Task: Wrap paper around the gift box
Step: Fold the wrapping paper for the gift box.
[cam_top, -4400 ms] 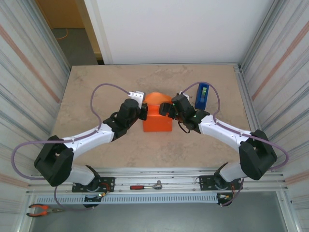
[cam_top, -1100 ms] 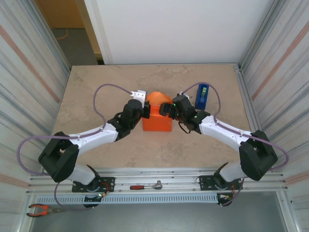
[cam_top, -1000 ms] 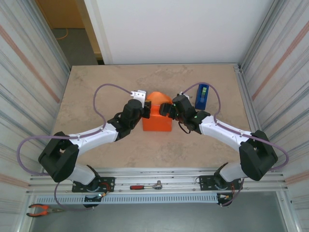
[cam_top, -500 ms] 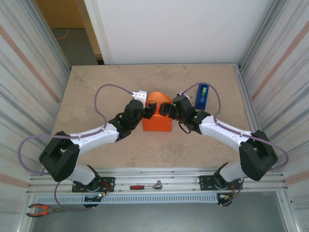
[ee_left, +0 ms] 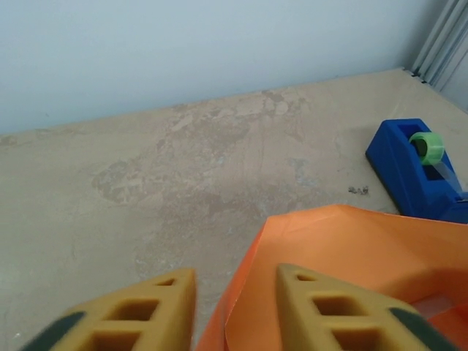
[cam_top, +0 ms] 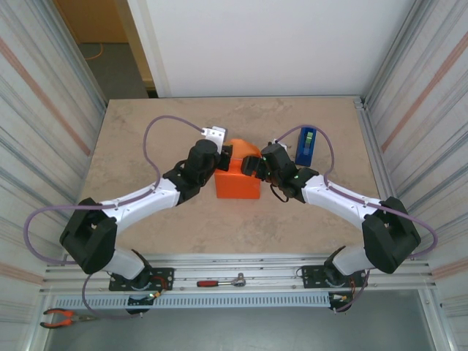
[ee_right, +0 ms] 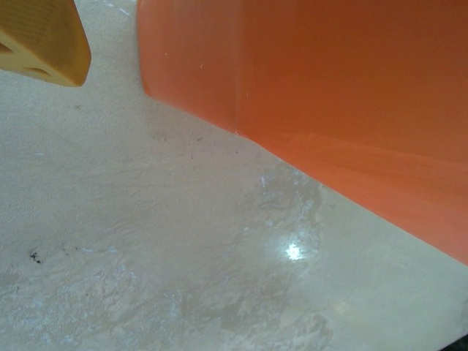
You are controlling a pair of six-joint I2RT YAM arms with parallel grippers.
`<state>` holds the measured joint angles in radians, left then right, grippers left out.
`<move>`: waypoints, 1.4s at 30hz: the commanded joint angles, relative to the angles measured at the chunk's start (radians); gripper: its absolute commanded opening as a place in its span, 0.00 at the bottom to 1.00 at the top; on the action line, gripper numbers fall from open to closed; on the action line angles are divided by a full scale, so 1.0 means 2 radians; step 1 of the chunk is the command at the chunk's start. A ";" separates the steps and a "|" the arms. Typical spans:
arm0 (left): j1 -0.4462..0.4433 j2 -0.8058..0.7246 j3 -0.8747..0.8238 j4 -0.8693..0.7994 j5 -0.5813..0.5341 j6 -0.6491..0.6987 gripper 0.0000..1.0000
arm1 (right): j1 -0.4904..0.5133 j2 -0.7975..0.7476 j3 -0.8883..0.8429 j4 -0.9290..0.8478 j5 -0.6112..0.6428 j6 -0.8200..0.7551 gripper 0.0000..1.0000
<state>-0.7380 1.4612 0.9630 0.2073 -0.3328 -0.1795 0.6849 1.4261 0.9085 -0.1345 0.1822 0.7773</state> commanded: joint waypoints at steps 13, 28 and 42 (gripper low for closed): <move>0.012 -0.040 -0.020 -0.003 0.042 -0.007 0.52 | -0.004 0.018 -0.025 -0.100 -0.003 -0.021 0.98; -0.009 0.002 -0.055 0.029 -0.021 -0.039 0.80 | -0.009 0.015 -0.005 -0.120 -0.007 -0.030 0.98; -0.027 0.026 -0.056 0.001 -0.089 -0.046 0.79 | -0.071 -0.042 0.094 -0.192 -0.057 -0.056 0.98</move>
<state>-0.7837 1.4975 0.8528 0.2409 -0.4591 -0.2604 0.5613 1.3926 1.0443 -0.4244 0.0978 0.6979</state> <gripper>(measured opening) 0.796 0.982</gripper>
